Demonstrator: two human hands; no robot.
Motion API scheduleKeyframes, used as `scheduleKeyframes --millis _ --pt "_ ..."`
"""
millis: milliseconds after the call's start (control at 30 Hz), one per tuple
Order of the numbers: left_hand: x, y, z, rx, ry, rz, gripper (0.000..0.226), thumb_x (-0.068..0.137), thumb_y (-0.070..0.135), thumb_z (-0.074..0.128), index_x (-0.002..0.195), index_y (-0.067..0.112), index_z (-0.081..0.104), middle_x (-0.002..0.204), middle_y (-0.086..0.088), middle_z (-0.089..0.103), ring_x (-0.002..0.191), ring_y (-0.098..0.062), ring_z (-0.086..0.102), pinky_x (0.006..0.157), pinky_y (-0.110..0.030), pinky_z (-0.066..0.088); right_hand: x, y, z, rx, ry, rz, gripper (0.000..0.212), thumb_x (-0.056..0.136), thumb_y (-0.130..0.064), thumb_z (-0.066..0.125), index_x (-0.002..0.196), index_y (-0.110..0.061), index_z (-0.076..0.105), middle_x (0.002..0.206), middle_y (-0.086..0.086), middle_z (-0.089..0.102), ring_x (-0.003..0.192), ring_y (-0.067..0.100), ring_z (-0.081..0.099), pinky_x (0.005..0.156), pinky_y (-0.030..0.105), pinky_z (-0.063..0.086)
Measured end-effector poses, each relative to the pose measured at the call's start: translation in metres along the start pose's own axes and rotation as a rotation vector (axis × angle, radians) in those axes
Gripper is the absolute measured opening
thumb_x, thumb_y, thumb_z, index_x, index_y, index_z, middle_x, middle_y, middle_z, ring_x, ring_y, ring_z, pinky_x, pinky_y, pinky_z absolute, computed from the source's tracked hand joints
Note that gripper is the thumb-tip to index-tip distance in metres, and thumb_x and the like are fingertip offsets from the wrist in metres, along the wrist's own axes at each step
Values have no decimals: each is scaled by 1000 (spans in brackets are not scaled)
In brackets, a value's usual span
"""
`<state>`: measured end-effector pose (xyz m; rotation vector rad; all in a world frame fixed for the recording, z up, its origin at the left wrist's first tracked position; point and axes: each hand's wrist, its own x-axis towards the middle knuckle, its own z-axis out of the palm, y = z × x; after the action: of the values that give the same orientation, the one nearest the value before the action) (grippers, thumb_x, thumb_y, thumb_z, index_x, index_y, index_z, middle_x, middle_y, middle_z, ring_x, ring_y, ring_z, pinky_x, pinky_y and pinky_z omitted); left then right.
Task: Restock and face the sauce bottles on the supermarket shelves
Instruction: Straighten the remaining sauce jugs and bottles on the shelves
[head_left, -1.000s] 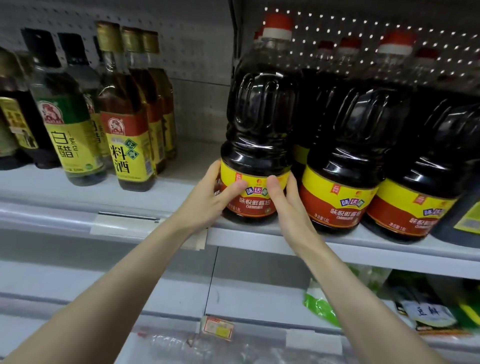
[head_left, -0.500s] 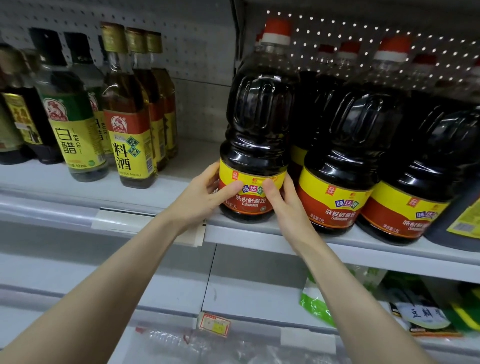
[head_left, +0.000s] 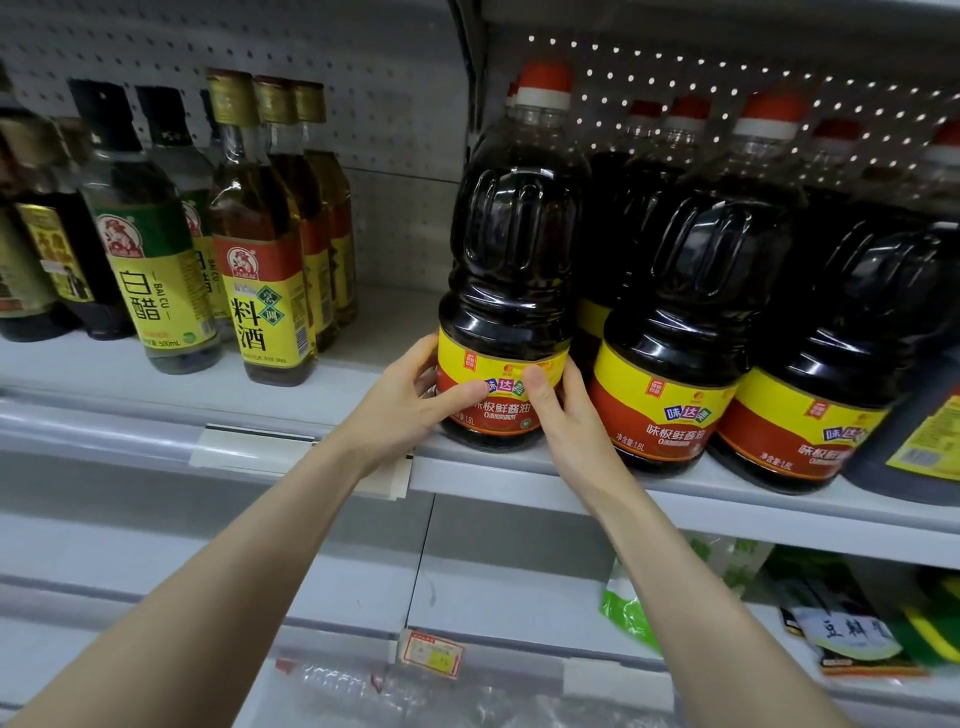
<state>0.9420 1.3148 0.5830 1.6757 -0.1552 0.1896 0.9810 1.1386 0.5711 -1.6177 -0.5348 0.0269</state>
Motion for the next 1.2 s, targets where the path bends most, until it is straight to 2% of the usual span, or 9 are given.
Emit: scheduleKeyframes --millis 167,300,400,567,767,933,1033,1200 --pt "-1 3 0 25 -45 9 58 75 34 67 130 32 48 119 14 64 111 -1 59 84 -13 50 0 1 0 -2 4 0 68 85 -54 51 147 -34 31 140 -19 48 127 -2 45 103 21 41" --pt "2 2 -4 59 -67 -4 59 74 38 67 129 36 48 122 12 64 117 -7 57 97 -25 47 -2 -2 1 2 12 7 67 85 -53 51 147 -35 31 140 -20 47 126 -3 45 99 16 41" --pt "3 1 -6 60 -72 -12 56 73 39 68 126 39 49 121 14 64 117 -7 57 100 -30 46 -1 -2 1 0 13 21 69 84 -55 51 147 -36 30 140 -19 47 127 -1 45 103 22 41" --pt "2 2 -5 41 -72 -10 55 75 36 68 126 39 49 120 15 64 116 -5 57 97 -25 47 0 -3 0 -30 8 35 70 83 -58 52 147 -37 31 140 -20 47 128 0 45 106 28 40" --pt "5 2 -8 20 -92 -19 51 74 33 68 123 38 51 120 13 65 114 -4 59 91 -20 49 1 -1 3 -45 24 33 68 84 -56 52 146 -37 31 137 -21 49 126 -2 46 102 22 40" --pt "5 1 -7 11 -69 -20 54 73 34 68 124 38 49 121 12 64 116 -6 58 96 -24 48 3 -1 0 -60 11 41 69 84 -59 53 146 -38 31 139 -21 49 127 1 46 105 27 40" --pt "4 3 -5 6 -59 -29 54 73 34 67 124 38 49 121 12 64 114 -4 58 94 -22 48 2 -3 0 -53 15 51 69 84 -58 53 146 -37 32 138 -20 50 126 0 47 105 27 41" --pt "-2 11 -2 40 -44 -76 58 76 32 66 131 28 47 120 12 63 114 -4 58 92 -18 48 -3 -9 2 -63 20 59 68 84 -56 54 146 -36 33 138 -18 50 127 2 47 107 30 41"
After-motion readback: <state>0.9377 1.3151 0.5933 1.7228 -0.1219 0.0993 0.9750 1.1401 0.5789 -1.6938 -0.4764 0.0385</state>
